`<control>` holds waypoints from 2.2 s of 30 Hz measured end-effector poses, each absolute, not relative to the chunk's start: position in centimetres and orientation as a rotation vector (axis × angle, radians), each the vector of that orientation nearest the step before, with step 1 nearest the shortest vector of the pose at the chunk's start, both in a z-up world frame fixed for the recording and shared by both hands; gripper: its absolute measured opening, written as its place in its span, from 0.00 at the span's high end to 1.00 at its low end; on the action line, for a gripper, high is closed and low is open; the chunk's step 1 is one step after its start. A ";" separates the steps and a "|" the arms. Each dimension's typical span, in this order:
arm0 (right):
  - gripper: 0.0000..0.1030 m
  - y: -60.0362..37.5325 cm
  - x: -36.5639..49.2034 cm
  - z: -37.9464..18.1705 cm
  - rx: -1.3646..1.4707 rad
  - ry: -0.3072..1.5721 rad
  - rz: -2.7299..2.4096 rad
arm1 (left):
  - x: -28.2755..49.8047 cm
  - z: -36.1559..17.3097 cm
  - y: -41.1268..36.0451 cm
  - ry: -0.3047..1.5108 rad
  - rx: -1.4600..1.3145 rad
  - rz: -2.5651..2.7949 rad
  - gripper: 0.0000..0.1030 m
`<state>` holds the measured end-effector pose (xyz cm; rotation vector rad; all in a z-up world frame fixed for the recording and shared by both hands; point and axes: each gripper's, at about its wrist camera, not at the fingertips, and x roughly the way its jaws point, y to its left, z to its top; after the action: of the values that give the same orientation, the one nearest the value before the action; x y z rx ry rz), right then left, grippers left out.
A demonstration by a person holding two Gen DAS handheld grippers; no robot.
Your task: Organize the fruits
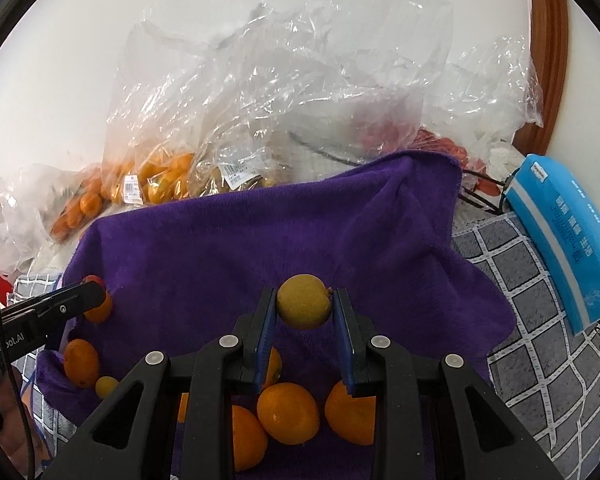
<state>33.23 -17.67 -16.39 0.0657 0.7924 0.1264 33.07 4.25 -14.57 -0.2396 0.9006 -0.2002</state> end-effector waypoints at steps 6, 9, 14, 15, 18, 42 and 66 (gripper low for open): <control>0.73 -17.6 33.5 -17.1 0.062 0.810 0.130 | 33.4 -15.3 4.1 0.918 -0.238 -0.198 0.77; 0.73 -17.6 33.7 -17.5 0.062 0.819 0.130 | 33.5 -15.4 4.0 0.924 -0.238 -0.197 0.77; 0.73 -17.6 34.0 -18.1 0.068 0.839 0.135 | 33.7 -15.7 3.9 0.939 -0.236 -0.196 0.77; 0.73 -17.6 33.9 -18.2 0.067 0.841 0.135 | 33.7 -15.7 4.0 0.941 -0.237 -0.197 0.77; 0.73 -17.5 33.8 -18.2 0.056 0.837 0.133 | 33.7 -15.8 3.8 0.942 -0.238 -0.193 0.77; 0.50 -18.1 27.8 -13.9 0.062 0.777 0.152 | 28.6 -11.5 3.7 0.906 -0.235 -0.188 0.37; 0.45 -19.6 11.5 -6.7 0.015 0.644 0.076 | 12.5 -4.6 2.1 0.689 -0.105 0.003 0.17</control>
<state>11.46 -19.63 -6.68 0.0150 0.6441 0.0760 12.52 2.11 -4.55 -0.1048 0.6889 0.0032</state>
